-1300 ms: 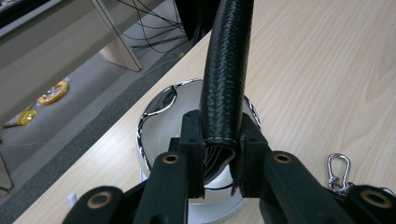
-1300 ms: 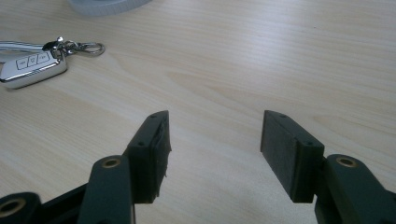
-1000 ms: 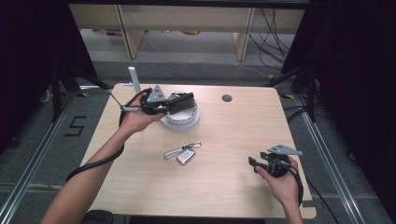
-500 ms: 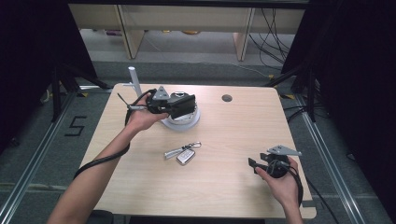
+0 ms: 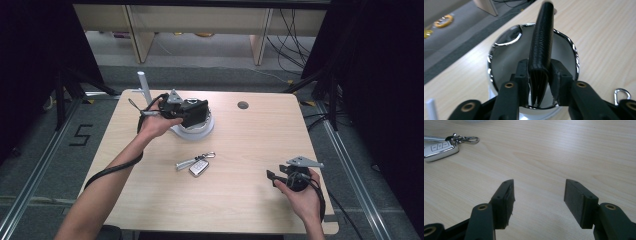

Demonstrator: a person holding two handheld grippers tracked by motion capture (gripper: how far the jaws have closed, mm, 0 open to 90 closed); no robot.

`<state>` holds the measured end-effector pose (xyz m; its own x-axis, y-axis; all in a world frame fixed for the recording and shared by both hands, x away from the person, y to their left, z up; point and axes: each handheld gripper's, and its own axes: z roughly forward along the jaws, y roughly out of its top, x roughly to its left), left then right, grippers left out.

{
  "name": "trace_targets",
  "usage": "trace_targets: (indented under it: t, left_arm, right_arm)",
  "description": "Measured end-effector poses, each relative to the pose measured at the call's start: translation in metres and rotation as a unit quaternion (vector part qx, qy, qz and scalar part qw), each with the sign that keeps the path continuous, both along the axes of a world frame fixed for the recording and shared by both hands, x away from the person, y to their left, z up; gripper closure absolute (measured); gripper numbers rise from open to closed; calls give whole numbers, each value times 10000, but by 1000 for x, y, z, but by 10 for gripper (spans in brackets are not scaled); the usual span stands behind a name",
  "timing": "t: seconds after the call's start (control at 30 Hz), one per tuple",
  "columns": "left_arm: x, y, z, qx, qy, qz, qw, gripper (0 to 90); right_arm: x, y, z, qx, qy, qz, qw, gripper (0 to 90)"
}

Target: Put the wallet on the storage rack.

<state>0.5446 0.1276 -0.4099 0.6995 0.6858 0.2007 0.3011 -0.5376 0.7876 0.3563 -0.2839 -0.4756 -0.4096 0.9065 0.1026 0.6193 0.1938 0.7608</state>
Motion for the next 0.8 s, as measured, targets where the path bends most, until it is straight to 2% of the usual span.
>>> trace_targets:
  t: [0.03, 0.07, 0.1, 0.13, 0.17, 0.2, 0.23, 0.27, 0.3, 0.33, 0.37, 0.4, 0.47, 0.5, 0.53, 0.63, 0.67, 0.7, 0.73, 0.8]
  left_arm:
    - [0, 0, 0, 0, 0, 0, 10000, 620]
    - [0, 0, 4, 45, -110, 50, 9999, 620]
    - [-2, 1, 11, 208, -265, 80, 9994, 565]
    - [-3, 0, 13, 235, -381, 100, 9989, 557]
    - [-4, 0, 17, 392, -393, 138, 9984, 550]
    - [-5, -3, 18, 298, -494, 248, 9980, 546]
    - [-6, -3, 20, 346, -572, 254, 9974, 539]
    - [-6, -3, 23, 464, -607, 219, 9968, 535]
    - [-7, -4, 23, 350, -687, 267, 9967, 536]
    - [-8, -4, 26, 461, -714, 216, 9962, 536]
    - [-8, -4, 26, 461, -714, 216, 9962, 534]
    - [-11, -6, 27, 353, -725, 179, 9966, 527]
    - [-16, -6, 29, 330, -727, 105, 9968, 514]
    - [-18, -6, 30, 303, -719, 93, 9969, 505]
    - [-22, -6, 30, 198, -664, 80, 9976, 494]
    - [-29, -4, 32, 138, -563, 47, 9983, 433]
    - [-41, -3, 32, 73, -391, 33, 9992, 414]
    - [-41, -3, 32, 73, -391, 33, 9992, 402]
    - [-54, 0, 32, 42, -312, -26, 9995, 387]
    - [-65, 3, 30, 41, -265, -130, 9996, 378]
  right_arm:
    - [0, 0, 0, 0, 0, 0, 10000, 427]
    - [0, 0, 0, 37, 37, 29, 10000, 427]
    - [1, 0, -2, -1, 36, 74, 10000, 427]
    - [0, 1, -1, 2, 102, 29, 9999, 426]
    - [0, 1, -1, -14, 85, 7, 10000, 427]
    - [0, 2, -1, -22, 68, 13, 10000, 427]
    - [0, 2, 0, -17, 77, 16, 10000, 427]
    - [-3, 5, 1, 120, 256, -112, 9995, 427]
    - [-2, 5, 1, 89, 202, -65, 9997, 427]
    - [-2, 5, 1, 66, 157, -45, 9998, 427]
    - [-2, 5, 1, 66, 157, -45, 9998, 427]
    - [-1, 5, 0, 165, 58, -27, 9998, 427]
    - [0, 4, 0, 83, 22, -55, 9999, 427]
    - [-2, 4, 1, 99, 122, -98, 9998, 426]
    - [-2, 3, 1, 93, 129, -105, 9998, 427]
    - [-2, 1, 1, 23, 89, -109, 9999, 426]
    - [-2, 2, 0, 103, 121, -110, 9998, 427]
    - [-2, 2, 0, 133, 130, -129, 9997, 426]
    - [-1, 1, -1, 205, 85, -108, 9997, 427]
    - [-1, -1, 0, 76, 112, -112, 9998, 427]
